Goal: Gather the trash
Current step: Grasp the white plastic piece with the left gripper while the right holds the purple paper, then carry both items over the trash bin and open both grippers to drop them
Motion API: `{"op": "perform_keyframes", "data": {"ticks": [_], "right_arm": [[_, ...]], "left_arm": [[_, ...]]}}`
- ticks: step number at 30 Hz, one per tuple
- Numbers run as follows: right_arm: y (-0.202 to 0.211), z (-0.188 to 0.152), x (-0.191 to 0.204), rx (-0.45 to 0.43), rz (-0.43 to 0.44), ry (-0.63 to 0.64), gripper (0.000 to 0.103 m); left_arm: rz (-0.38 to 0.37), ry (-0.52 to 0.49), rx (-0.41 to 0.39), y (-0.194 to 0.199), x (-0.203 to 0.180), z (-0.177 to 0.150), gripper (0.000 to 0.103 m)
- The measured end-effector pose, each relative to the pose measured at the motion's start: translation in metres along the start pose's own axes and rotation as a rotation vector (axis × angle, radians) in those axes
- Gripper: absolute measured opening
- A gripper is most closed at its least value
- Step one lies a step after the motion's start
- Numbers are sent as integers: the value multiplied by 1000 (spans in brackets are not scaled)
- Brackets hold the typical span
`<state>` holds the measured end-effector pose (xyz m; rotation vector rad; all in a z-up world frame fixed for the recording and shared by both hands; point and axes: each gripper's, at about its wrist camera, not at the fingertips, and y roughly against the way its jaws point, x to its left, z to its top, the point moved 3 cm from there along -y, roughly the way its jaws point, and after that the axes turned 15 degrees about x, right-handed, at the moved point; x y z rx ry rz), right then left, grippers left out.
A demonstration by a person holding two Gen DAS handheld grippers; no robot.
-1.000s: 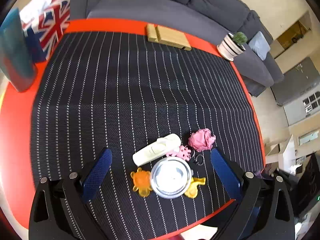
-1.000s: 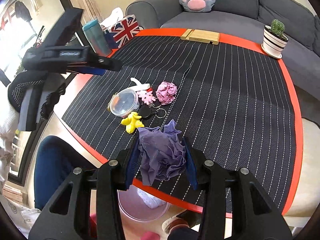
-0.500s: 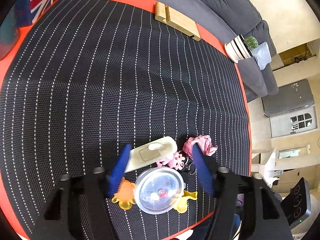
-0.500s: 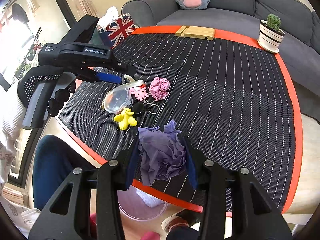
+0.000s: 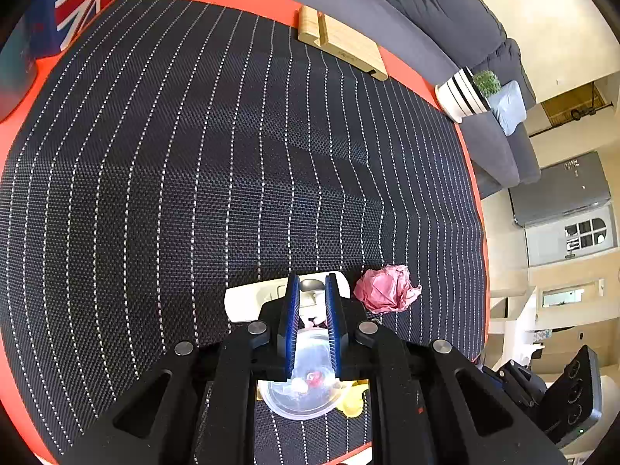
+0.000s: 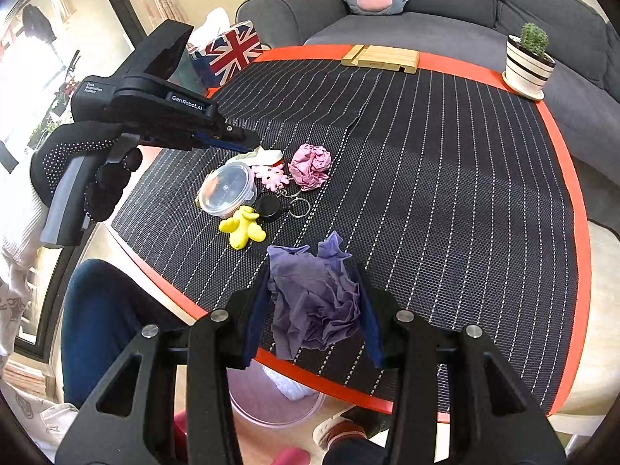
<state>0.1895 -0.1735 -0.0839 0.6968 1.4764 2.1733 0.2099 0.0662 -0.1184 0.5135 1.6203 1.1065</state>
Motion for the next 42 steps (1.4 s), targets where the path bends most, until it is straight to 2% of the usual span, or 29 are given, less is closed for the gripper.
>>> {"op": "perform_keyframes", "data": {"ticks": [14, 22, 32, 42], "right_arm": [[2, 1, 1, -8, -3, 1, 42], [10, 5, 7, -31, -2, 4, 42], [26, 1, 20, -73, -7, 19, 42], [47, -20, 41, -115, -10, 51, 42]], "left_arm": [[-25, -58, -48, 9, -7, -7, 7], [52, -158, -124, 23, -21, -21, 6], [148, -302, -223, 53, -43, -65, 6], [216, -433, -290, 73, -59, -130, 6]]}}
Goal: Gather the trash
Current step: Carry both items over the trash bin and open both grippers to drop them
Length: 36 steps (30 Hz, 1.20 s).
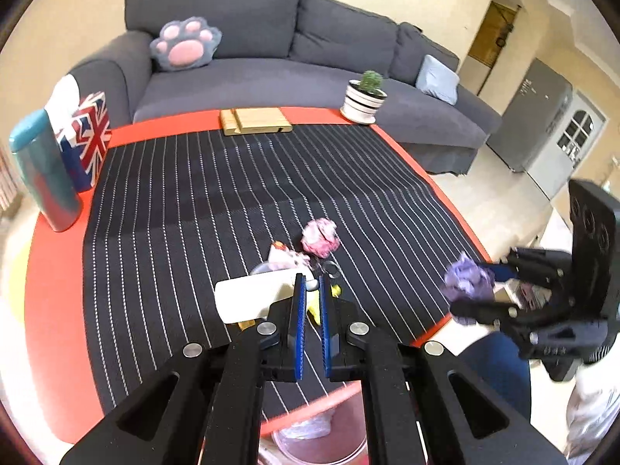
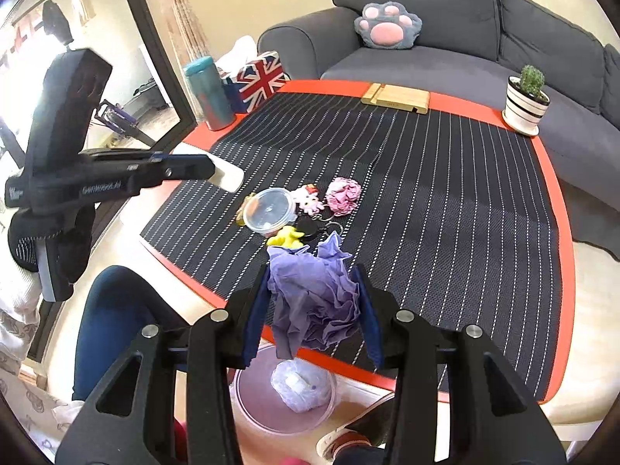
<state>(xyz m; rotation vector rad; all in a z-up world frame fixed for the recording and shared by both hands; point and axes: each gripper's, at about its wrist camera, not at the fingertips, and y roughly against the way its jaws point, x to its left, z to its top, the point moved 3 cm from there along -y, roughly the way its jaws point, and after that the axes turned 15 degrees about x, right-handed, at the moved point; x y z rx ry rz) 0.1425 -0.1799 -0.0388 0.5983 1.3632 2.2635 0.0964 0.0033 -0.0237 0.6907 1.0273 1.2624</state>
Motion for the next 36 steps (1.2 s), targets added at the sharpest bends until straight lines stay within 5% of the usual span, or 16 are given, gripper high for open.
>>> {"op": "perform_keyframes", "data": {"ticks": [9, 18, 29, 33, 36], "right_arm": [[15, -33, 25, -17, 23, 20, 42], [5, -75, 45, 30, 52, 35, 42], [-19, -94, 65, 85, 95, 71, 45], [-20, -90, 65, 70, 99, 66, 79], [-20, -89, 62, 67, 96, 48, 86]], "left_arm": [[36, -68, -23, 18, -25, -47, 6], [-11, -114, 18, 14, -45, -99, 6], [-15, -100, 28, 16, -44, -121, 6], [-15, -100, 26, 17, -43, -122, 6], [-14, -98, 27, 16, -42, -121, 6]]}}
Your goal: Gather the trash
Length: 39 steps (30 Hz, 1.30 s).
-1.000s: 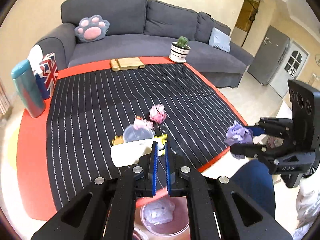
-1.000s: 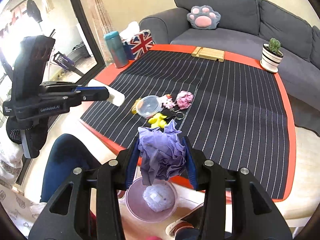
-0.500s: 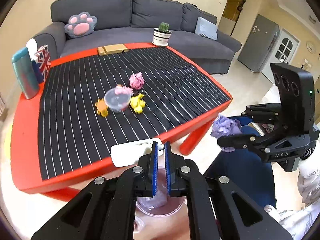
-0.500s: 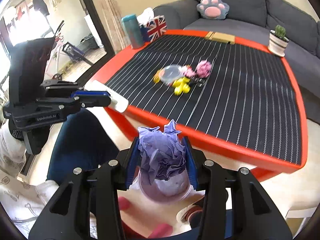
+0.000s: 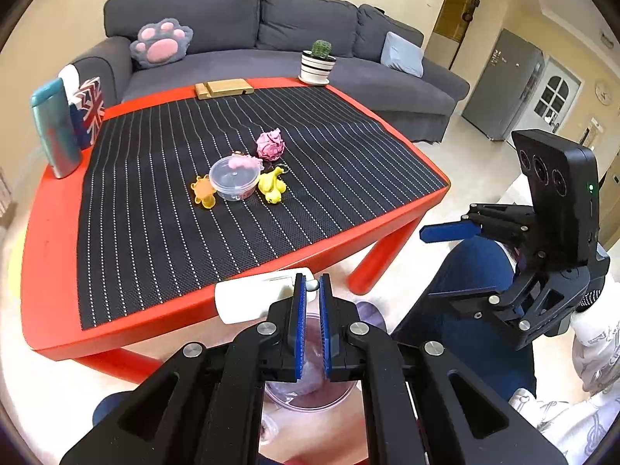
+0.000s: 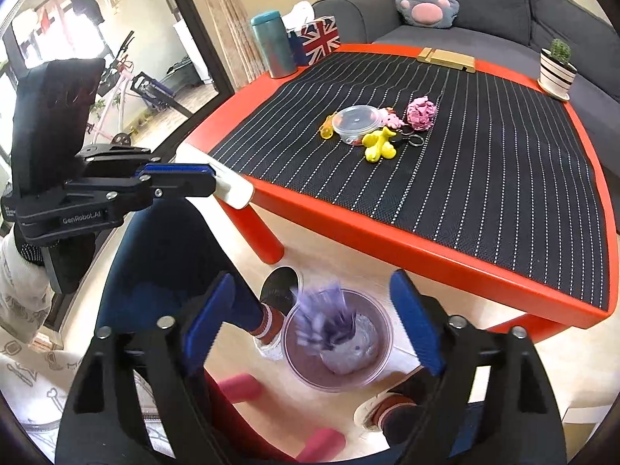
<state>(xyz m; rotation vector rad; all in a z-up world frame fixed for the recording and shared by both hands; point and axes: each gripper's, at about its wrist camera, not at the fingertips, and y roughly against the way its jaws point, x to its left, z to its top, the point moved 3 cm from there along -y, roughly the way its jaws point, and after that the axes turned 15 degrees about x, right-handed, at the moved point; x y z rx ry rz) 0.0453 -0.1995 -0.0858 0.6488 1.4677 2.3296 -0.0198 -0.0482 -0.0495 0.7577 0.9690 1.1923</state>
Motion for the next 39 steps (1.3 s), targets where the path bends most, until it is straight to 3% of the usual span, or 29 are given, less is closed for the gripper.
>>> {"op": "perform_keyframes", "data": {"ticks": [26, 28, 29, 30, 31, 39], "right_arm": [[25, -15, -31, -58, -36, -105, 89], [25, -15, -32, -61, -36, -108, 90], [26, -15, -33, -65, -34, -111, 91], [27, -15, -34, -67, -32, -112, 92], [27, -15, -34, -69, -30, -114, 93], [28, -15, -33, -71, -26, -115, 95]], "left_arm": [[-39, -103, 47, -14, -36, -5, 9], [-46, -108, 51, -15, -38, -4, 22], [-47, -107, 54, -16, -38, -4, 48], [-49, -95, 48, -15, -37, -3, 65], [-54, -79, 32, -14, -34, -3, 89], [-12, -20, 12, -12, -20, -1, 93]]}}
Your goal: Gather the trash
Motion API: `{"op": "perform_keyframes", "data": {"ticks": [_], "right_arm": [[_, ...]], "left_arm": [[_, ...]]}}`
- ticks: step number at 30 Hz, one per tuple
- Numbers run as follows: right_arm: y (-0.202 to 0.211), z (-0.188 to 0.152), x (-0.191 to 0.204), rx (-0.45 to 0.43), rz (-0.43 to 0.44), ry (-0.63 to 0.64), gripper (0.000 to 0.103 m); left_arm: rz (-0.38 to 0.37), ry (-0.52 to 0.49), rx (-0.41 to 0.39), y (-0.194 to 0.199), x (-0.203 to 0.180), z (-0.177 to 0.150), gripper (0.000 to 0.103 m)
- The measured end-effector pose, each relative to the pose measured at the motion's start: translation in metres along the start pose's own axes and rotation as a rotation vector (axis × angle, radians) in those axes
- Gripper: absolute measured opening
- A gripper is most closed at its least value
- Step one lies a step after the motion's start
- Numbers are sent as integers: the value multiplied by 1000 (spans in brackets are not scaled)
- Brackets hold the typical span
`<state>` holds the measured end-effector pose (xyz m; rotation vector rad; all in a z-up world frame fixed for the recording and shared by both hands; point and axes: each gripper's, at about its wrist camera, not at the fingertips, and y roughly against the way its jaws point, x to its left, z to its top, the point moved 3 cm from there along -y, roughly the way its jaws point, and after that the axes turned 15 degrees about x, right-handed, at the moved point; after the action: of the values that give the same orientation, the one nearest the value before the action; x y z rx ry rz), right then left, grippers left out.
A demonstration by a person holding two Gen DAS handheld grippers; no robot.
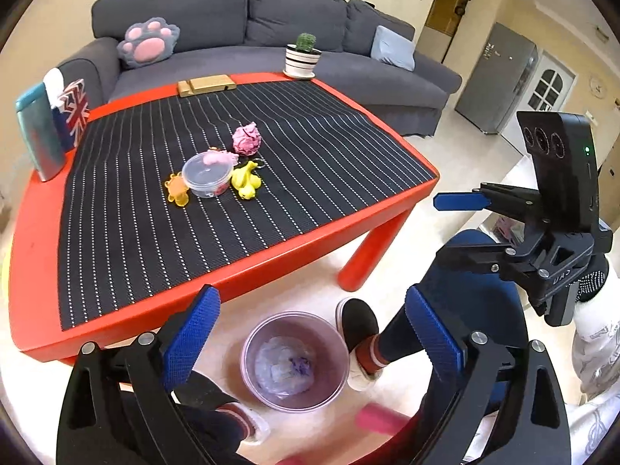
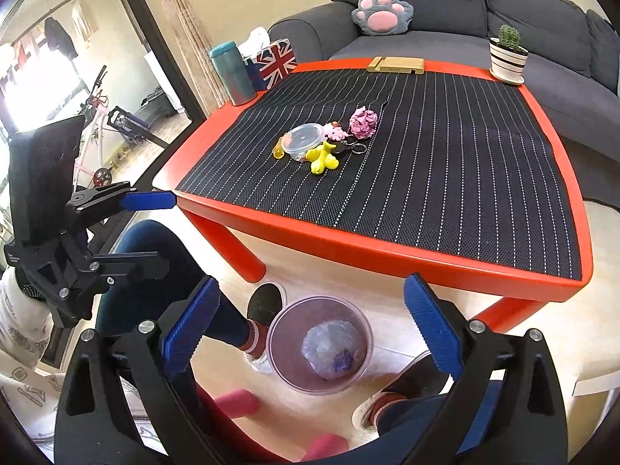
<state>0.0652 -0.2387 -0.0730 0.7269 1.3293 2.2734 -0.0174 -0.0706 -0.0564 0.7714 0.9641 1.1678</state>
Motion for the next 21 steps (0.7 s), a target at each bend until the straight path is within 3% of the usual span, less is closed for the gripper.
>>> {"op": "perform_keyframes", "data": {"ticks": [21], "right_arm": [[6, 11, 6, -14, -4, 13, 95]], "left_arm": [[24, 45, -40, 11, 17, 0, 94]]}}
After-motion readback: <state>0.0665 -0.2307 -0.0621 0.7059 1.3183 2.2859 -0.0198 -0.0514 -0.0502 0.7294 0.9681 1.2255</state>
